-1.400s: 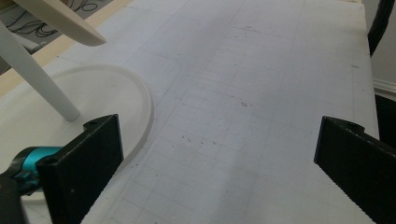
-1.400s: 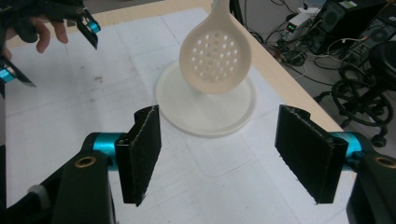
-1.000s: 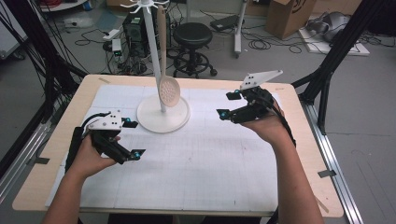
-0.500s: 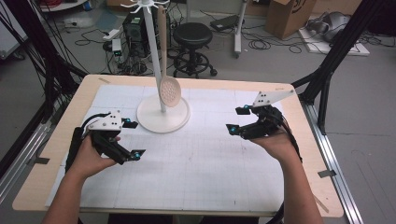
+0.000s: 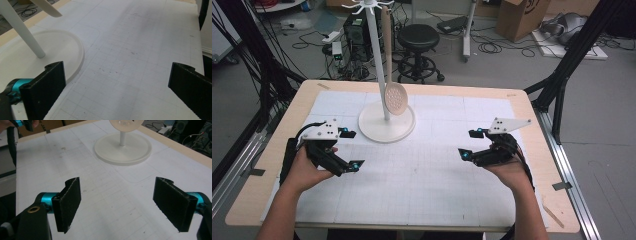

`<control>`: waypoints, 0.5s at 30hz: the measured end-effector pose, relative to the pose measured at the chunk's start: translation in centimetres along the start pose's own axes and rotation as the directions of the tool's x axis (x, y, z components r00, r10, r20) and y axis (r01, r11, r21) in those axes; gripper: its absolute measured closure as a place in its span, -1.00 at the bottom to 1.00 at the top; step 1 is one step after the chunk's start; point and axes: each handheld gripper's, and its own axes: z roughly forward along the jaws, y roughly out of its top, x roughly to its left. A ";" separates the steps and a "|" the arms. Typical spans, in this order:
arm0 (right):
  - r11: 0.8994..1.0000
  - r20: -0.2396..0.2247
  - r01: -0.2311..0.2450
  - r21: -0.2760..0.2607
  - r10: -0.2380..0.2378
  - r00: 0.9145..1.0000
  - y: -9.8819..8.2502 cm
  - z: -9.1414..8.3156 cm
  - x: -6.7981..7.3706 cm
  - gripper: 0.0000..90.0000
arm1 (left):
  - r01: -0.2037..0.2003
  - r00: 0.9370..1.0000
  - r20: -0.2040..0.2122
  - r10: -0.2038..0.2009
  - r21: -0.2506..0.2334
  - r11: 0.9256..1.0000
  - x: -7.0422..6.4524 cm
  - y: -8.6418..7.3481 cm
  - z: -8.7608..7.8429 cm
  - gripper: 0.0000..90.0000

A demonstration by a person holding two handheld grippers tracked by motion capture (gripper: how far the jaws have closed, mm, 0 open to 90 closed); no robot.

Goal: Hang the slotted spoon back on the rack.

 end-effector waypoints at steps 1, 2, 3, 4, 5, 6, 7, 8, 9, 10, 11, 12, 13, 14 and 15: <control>1.000 -0.001 -0.008 -0.005 0.008 1.000 -0.3 0.0 0.1 -0.53 | -0.002 1.000 -0.001 0.002 0.005 1.000 0.0 0.0 0.1 -0.96; 1.000 0.002 -0.010 -0.013 0.010 1.000 -0.7 -0.1 0.2 -0.54 | -0.003 1.000 0.000 0.003 0.008 1.000 0.0 0.0 0.1 -0.96; 1.000 0.004 -0.011 -0.025 0.011 1.000 -1.0 -0.2 0.3 -0.55 | -0.003 1.000 -0.001 0.003 0.010 1.000 0.0 0.0 0.1 -0.96; 0.999 0.004 -0.015 -0.038 0.015 1.000 -1.3 -0.3 0.4 -0.55 | -0.003 1.000 -0.001 0.003 0.009 1.000 0.0 0.0 0.1 -0.96; 0.999 0.004 -0.022 -0.045 0.023 1.000 -1.6 -0.4 0.5 -0.57 | -0.003 1.000 -0.001 0.003 0.008 1.000 0.0 0.0 0.1 -0.96; 0.998 0.009 -0.022 -0.054 0.023 1.000 -1.9 -0.5 0.5 -0.57 | -0.002 1.000 -0.001 0.002 0.006 1.000 0.0 0.0 0.1 -0.96; 0.998 0.009 -0.027 -0.065 0.027 1.000 -2.2 -0.5 0.5 -0.58 | -0.001 1.000 0.000 0.001 0.003 1.000 0.0 0.0 0.1 -0.96; 0.998 0.005 -0.037 -0.054 0.038 0.999 -2.4 -0.5 0.5 -0.60 | -0.002 1.000 0.001 0.002 0.001 1.000 0.0 0.0 0.1 -0.96; 0.998 0.011 -0.039 -0.041 0.040 0.999 -2.6 -0.5 0.5 -0.62 | -0.002 1.000 -0.001 0.002 0.005 1.000 0.0 0.0 0.1 -0.96; 0.998 0.019 -0.045 -0.044 0.046 0.999 -2.8 -0.5 0.5 -0.63 | -0.004 1.000 0.001 0.004 0.006 1.000 0.1 0.0 0.2 -0.96; 0.998 0.015 -0.053 -0.045 0.053 0.998 -2.9 -0.6 0.5 -0.64 | -0.001 1.000 0.003 0.001 0.003 1.000 0.1 0.0 0.2 -0.96; 0.997 0.014 -0.062 -0.042 0.062 0.998 -3.1 -0.6 0.6 -0.65 | -0.002 1.000 0.003 0.002 0.006 1.000 0.1 0.1 0.3 -0.96; 0.998 0.020 -0.055 -0.043 0.056 0.998 -3.3 -0.6 0.8 -0.65 | -0.004 1.000 0.005 0.004 0.004 1.000 0.1 0.1 0.4 -0.96; 0.998 0.018 -0.054 -0.045 0.055 0.998 -3.5 -0.6 0.9 -0.65 | -0.006 1.000 0.006 0.006 0.006 1.000 0.1 0.2 0.4 -0.96; 0.997 0.012 -0.064 -0.041 0.065 0.998 -3.8 -0.7 1.1 -0.65 | -0.007 1.000 0.008 0.007 0.004 1.000 0.0 0.3 0.5 -0.96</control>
